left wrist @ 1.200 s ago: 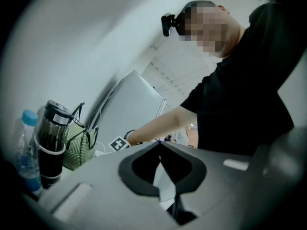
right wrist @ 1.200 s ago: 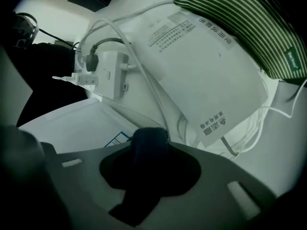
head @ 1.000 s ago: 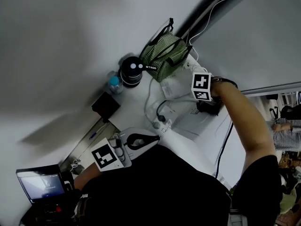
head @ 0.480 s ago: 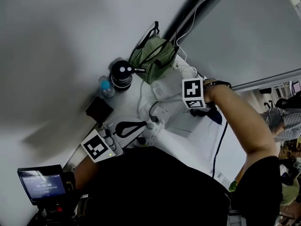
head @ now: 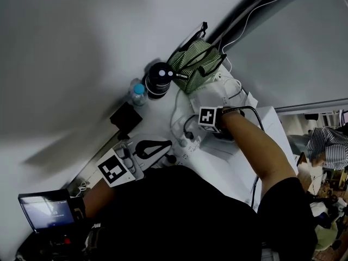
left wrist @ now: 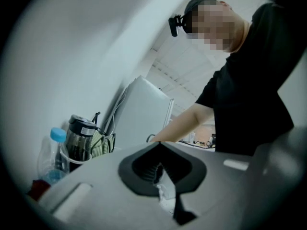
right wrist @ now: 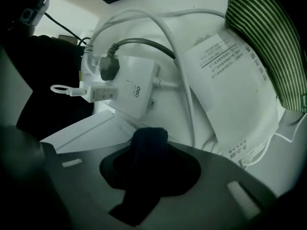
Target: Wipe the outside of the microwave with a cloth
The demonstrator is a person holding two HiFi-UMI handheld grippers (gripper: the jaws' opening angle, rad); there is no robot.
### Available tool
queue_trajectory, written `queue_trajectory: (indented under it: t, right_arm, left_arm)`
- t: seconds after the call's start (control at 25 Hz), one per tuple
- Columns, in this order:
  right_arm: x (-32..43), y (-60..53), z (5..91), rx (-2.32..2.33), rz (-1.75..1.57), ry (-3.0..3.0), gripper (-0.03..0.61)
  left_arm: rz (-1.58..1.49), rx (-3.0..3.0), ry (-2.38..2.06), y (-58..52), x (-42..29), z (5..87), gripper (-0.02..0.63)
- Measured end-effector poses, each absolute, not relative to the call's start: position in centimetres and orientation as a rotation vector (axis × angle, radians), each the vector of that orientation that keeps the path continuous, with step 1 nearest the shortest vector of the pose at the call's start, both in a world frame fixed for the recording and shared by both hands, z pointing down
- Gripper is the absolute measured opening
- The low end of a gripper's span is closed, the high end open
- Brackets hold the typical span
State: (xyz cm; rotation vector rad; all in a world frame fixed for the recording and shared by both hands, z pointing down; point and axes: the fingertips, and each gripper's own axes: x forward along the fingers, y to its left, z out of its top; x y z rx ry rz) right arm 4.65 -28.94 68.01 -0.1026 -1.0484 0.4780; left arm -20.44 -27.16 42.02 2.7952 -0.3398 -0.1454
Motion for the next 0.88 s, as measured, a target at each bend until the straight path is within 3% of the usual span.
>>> queue_trajectory:
  t: [0.12, 0.44, 0.56, 0.88]
  right_arm:
    - [5.0, -29.4, 64.7, -0.132, 0.471, -1.061, 0.092]
    - [2.2, -27.9, 46.3, -0.248, 0.516, -1.246, 0.094]
    - [1.9, -27.0, 47.7, -0.249, 0.496, -1.209, 0.094]
    - [1.2, -25.7, 61.2, -0.265, 0.515, -1.05, 0.092]
  left_arm:
    - [-0.153, 2.794, -0.327, -27.0, -20.2, 41.9, 0.005]
    - [-0.163, 2.821, -0.249, -26.7, -18.3, 40.2, 0.005]
    - [-0.167, 2.831, -0.233, -26.6, -18.1, 40.1, 0.005]
    - [-0.165, 2.806, -0.29, -26.1, -20.0, 41.7, 0.005]
